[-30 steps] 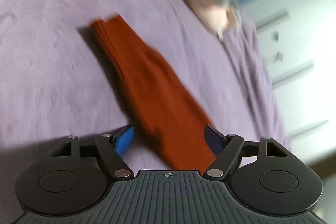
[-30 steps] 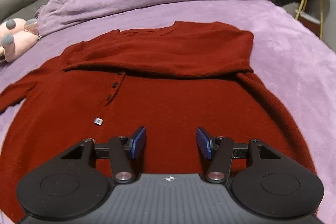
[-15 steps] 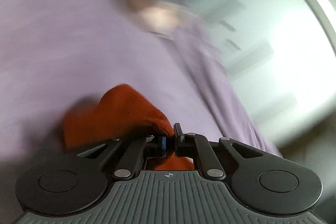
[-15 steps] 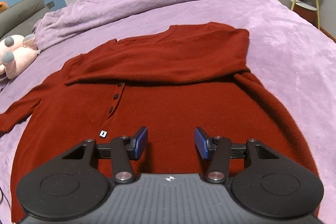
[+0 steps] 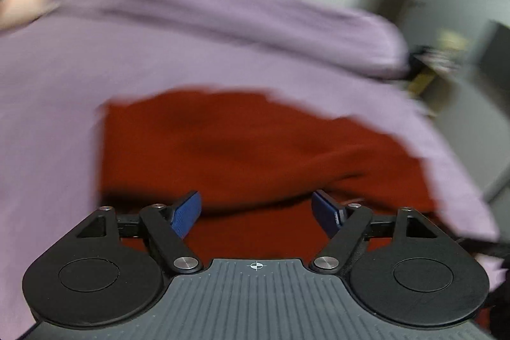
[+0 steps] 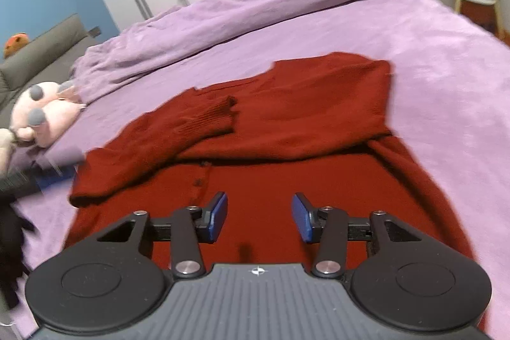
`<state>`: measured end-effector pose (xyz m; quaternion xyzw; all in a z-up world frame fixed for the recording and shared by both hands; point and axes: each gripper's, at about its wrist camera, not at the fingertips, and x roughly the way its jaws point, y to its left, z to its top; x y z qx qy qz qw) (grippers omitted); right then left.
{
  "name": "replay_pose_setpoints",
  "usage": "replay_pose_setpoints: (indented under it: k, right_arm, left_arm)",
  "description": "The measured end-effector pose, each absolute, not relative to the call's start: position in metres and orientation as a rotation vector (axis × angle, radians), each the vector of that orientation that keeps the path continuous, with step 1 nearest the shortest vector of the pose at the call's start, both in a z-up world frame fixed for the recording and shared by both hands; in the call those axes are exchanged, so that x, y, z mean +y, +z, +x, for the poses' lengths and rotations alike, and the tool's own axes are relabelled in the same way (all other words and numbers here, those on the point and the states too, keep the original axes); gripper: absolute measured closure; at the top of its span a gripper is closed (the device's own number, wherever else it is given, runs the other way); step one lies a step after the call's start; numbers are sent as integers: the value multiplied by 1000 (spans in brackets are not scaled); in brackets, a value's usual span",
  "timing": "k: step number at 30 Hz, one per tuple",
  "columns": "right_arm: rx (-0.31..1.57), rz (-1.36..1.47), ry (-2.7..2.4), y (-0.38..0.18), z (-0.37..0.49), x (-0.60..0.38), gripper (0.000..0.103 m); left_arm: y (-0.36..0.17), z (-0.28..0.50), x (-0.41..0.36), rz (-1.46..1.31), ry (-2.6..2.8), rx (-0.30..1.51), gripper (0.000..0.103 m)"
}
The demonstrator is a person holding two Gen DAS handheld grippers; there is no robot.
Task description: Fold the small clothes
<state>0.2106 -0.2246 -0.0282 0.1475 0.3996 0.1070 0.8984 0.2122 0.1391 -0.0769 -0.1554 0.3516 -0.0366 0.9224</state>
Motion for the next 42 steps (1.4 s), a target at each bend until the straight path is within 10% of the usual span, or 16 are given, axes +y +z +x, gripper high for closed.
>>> replay_pose_setpoints:
  k: [14,15,17,29,32,34,36,38,40,42]
  right_arm:
    - [911,713,294,-85,353,-202,56]
    - [911,700,302,-86,355,-199,59]
    - [907,650,326,-82,358,-192,102]
    - [677,362,82,-37,313,-240,100]
    - [816,373,76,-61,318,-254,93]
    - [817,463,79,-70,318,-265,50]
    - [797,540,95,-75,319,-272,40]
    - [801,576,106,-80,325,-272,48]
    - [811,538,124,-82,334,-261,102]
    - [812,425,146,-75,337,-245,101]
  left_arm:
    - [-105,210,208,-564,85,755,23]
    - [-107,208,206,-555,88,756,23]
    - [-103,210,201,-538,92,755,23]
    - [-102,227,191,-519,96,773,22]
    - [-100,231,185,-495,86,781,22]
    - [-98,232,181,-478,75,782,22]
    - [-98,235,178,-464,74,790,22]
    - [-98,238,175,-453,82,800,22]
    - [-97,242,173,-451,92,807,22]
    - [-94,244,171,-447,96,801,22]
